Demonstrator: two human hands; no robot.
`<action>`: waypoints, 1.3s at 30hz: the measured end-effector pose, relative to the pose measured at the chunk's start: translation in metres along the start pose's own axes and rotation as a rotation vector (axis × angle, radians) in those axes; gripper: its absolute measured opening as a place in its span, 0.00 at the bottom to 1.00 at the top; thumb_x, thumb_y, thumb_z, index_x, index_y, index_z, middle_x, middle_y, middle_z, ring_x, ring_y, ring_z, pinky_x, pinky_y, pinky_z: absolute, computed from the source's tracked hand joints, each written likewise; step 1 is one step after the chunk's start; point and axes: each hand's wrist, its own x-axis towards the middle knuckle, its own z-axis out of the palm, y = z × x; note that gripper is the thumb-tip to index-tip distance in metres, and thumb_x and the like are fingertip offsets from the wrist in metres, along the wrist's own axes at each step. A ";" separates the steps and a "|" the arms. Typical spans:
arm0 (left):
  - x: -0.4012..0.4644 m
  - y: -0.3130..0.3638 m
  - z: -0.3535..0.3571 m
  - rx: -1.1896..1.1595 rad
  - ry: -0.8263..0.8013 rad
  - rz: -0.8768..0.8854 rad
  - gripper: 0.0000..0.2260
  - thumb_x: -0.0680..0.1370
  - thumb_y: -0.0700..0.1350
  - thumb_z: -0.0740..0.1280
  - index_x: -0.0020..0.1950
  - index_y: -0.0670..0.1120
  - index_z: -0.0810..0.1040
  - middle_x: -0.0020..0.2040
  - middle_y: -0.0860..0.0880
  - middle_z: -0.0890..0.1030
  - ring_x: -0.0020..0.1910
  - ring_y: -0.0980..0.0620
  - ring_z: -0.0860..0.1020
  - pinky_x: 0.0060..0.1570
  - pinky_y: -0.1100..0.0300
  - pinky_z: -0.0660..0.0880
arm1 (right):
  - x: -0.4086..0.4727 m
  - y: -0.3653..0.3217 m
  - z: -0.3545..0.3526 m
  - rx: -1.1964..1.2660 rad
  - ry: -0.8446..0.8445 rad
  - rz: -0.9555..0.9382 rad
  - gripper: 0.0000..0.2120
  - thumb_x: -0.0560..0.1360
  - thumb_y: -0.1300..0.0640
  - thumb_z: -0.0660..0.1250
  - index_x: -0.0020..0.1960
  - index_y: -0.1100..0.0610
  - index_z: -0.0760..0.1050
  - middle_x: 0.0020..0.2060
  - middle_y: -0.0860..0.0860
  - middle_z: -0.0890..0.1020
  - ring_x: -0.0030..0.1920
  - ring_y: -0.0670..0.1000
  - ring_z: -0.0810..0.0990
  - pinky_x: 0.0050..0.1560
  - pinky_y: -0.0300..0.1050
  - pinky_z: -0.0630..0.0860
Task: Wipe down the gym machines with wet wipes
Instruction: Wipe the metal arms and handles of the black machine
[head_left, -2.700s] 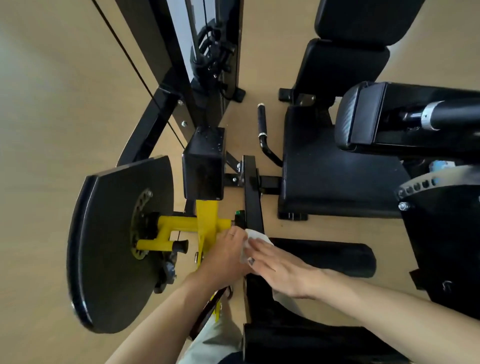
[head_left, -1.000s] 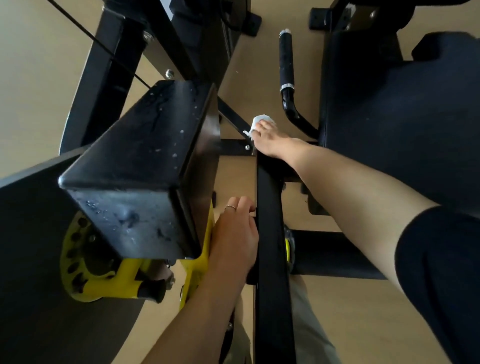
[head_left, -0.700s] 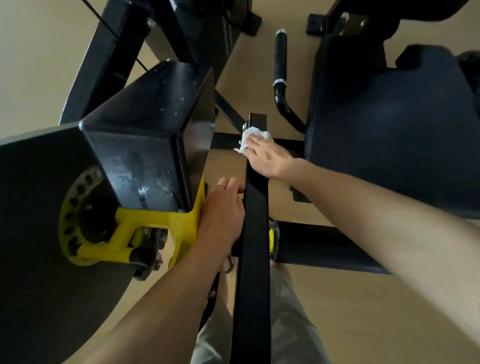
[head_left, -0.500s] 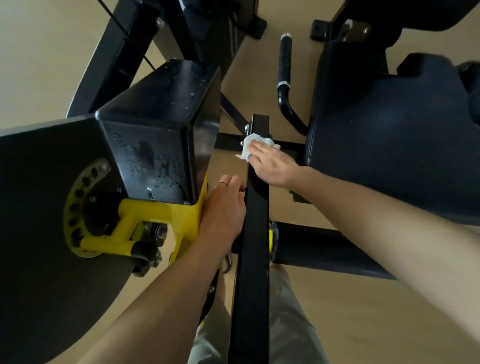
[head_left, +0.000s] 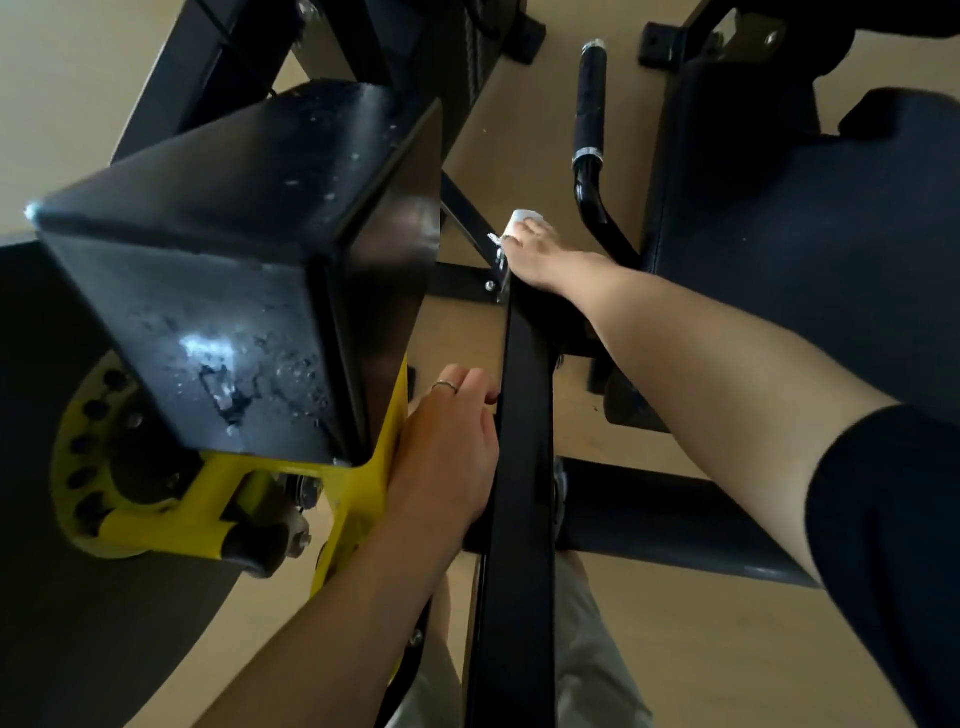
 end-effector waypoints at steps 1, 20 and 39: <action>0.000 -0.001 0.000 0.009 -0.005 -0.005 0.07 0.82 0.40 0.60 0.54 0.49 0.76 0.52 0.55 0.74 0.45 0.54 0.76 0.44 0.59 0.78 | -0.020 -0.007 -0.003 -0.006 -0.017 -0.014 0.30 0.82 0.43 0.43 0.78 0.57 0.62 0.79 0.54 0.61 0.79 0.56 0.58 0.77 0.58 0.57; -0.054 0.001 -0.030 -0.071 -0.228 -0.086 0.13 0.81 0.38 0.58 0.65 0.39 0.72 0.58 0.41 0.74 0.59 0.42 0.74 0.61 0.56 0.68 | -0.330 -0.050 0.018 0.087 -0.128 -0.313 0.22 0.87 0.54 0.50 0.81 0.52 0.61 0.80 0.49 0.62 0.80 0.48 0.56 0.74 0.35 0.49; -0.088 0.034 -0.161 -0.162 -0.388 -0.103 0.12 0.83 0.43 0.62 0.65 0.46 0.78 0.60 0.48 0.80 0.59 0.49 0.77 0.57 0.57 0.74 | -0.417 -0.059 0.020 0.419 -0.144 -0.064 0.20 0.78 0.40 0.60 0.41 0.49 0.85 0.44 0.46 0.85 0.47 0.48 0.82 0.52 0.49 0.78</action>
